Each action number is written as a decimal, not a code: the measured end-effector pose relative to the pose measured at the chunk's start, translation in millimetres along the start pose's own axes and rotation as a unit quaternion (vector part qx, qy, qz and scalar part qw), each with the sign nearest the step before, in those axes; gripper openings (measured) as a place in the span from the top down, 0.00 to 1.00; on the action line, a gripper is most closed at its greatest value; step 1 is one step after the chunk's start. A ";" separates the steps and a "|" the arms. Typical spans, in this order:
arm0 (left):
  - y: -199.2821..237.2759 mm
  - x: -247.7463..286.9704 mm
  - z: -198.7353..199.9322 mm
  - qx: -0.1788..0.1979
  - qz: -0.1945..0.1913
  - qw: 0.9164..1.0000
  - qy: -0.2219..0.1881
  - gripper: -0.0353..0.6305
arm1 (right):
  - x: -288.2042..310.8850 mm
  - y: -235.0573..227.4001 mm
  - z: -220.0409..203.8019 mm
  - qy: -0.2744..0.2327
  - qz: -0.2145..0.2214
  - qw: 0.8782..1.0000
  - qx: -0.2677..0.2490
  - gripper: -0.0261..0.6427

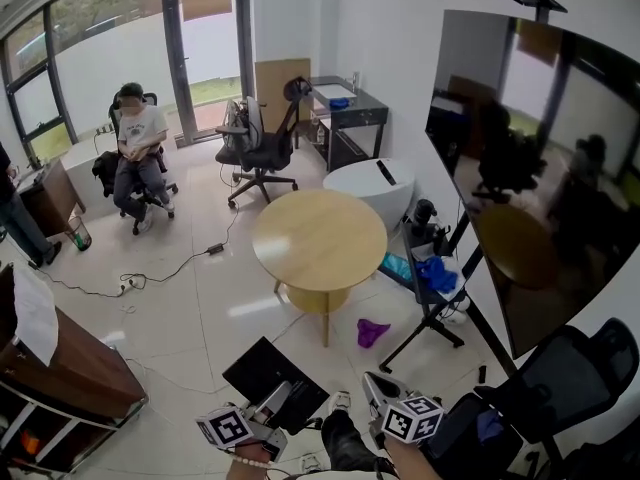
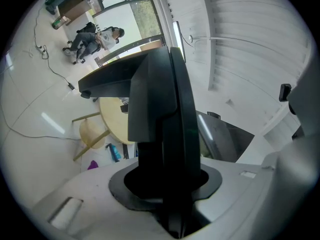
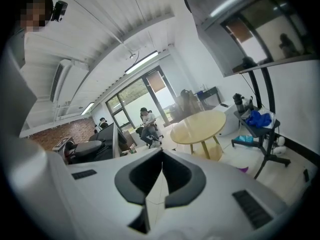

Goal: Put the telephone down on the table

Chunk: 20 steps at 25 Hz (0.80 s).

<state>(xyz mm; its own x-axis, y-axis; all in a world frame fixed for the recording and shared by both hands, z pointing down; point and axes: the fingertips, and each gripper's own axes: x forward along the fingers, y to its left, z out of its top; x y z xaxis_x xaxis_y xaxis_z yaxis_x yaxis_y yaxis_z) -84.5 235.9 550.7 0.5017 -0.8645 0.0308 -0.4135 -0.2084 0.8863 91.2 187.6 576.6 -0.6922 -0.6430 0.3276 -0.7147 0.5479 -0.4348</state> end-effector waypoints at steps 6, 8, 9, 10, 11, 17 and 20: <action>9.7 31.5 30.4 0.007 0.004 1.000 0.000 0.70 | 44.9 -15.7 26.3 -0.005 0.010 1.000 0.013 0.96; 13.2 48.9 42.7 0.009 0.003 1.000 0.002 0.70 | 57.5 -26.4 39.2 -0.012 0.007 1.000 0.013 0.96; 14.2 58.9 49.3 0.012 -0.001 1.000 0.003 0.70 | 63.6 -33.0 45.8 -0.015 0.005 1.000 0.013 0.96; 15.2 69.4 56.0 0.015 -0.004 1.000 0.003 0.70 | 70.0 -39.9 52.4 -0.018 0.003 1.000 0.013 0.96; 16.2 80.2 62.8 0.017 -0.006 1.000 0.004 0.70 | 76.4 -46.8 59.0 -0.019 0.002 1.000 0.013 0.96; 25.9 138.0 94.3 0.015 -0.006 1.000 0.005 0.70 | 114.9 -86.0 102.0 -0.027 -0.008 0.999 0.015 0.96; 36.3 162.2 103.9 0.020 -0.001 1.000 0.008 0.70 | 137.5 -100.6 117.4 -0.026 -0.004 1.000 0.011 0.96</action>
<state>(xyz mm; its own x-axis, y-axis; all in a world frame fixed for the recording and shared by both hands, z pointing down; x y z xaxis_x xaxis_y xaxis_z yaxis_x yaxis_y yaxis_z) -97.1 40.6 539.8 0.5148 -0.8565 0.0378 -0.4424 -0.2277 0.8674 79.7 -18.8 566.9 -0.6796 -0.6747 0.2880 -0.7178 0.5306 -0.4508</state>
